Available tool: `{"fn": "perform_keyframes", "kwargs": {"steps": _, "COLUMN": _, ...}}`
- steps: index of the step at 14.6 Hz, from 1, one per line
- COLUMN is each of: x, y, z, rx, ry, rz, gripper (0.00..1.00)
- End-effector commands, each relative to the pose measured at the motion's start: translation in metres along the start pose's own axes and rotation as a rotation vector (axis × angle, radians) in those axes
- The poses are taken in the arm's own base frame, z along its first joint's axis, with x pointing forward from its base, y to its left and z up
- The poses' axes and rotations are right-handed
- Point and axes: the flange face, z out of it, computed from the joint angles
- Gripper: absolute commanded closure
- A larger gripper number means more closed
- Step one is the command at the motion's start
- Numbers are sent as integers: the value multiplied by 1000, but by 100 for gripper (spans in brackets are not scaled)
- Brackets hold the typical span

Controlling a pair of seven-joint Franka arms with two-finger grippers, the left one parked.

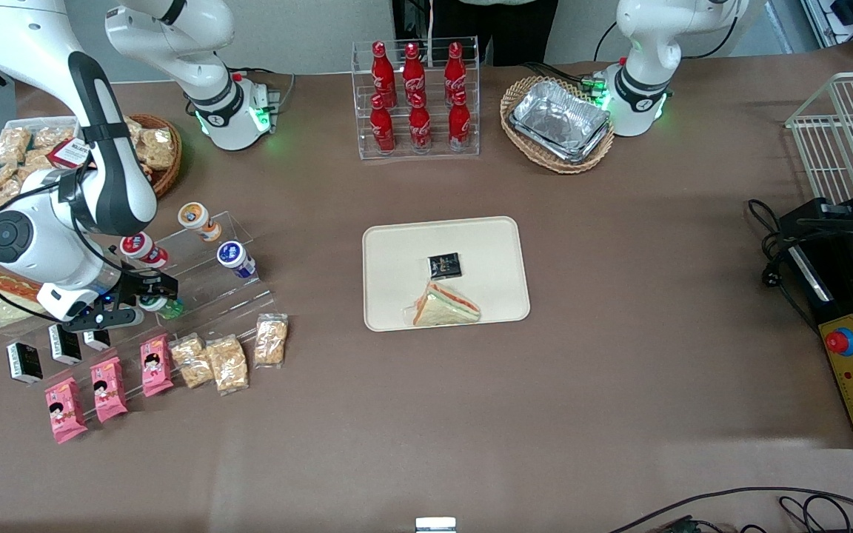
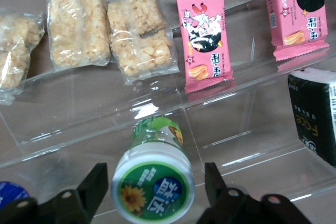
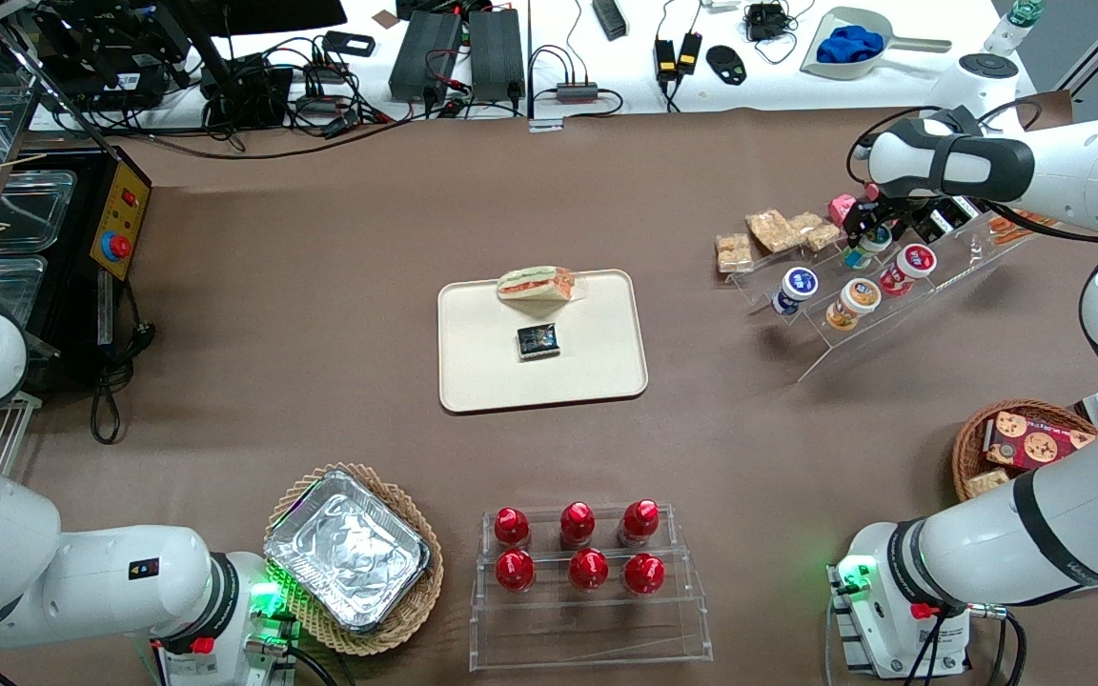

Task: Place green gum on tray
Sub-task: 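Lower the right gripper and close it around the green gum tub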

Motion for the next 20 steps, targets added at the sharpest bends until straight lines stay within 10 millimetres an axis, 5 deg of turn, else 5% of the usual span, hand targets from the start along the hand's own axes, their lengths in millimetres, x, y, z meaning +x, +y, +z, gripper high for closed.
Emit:
{"fn": "perform_keyframes", "kwargs": {"steps": 1, "x": 0, "y": 0, "z": 2, "rx": -4, "ry": 23, "rz": -5, "gripper": 26}}
{"fn": "perform_keyframes", "kwargs": {"steps": 4, "x": -1, "y": 0, "z": 5, "rx": -3, "ry": 20, "rz": -5, "gripper": 31}}
{"fn": "perform_keyframes", "kwargs": {"steps": 10, "x": -1, "y": 0, "z": -4, "rx": -2, "ry": 25, "rz": -11, "gripper": 82}}
{"fn": "perform_keyframes", "kwargs": {"steps": 11, "x": 0, "y": 0, "z": -15, "rx": 0, "ry": 30, "rz": -18, "gripper": 83}}
{"fn": "perform_keyframes", "kwargs": {"steps": 14, "x": 6, "y": 4, "z": -61, "rx": 11, "ry": 13, "rz": -67, "gripper": 84}}
{"fn": "perform_keyframes", "kwargs": {"steps": 18, "x": 18, "y": -5, "z": -163, "rx": 22, "ry": -66, "rz": -90, "gripper": 86}}
{"fn": "perform_keyframes", "kwargs": {"steps": 20, "x": 20, "y": -32, "z": -214, "rx": 18, "ry": -74, "rz": -127, "gripper": 86}}
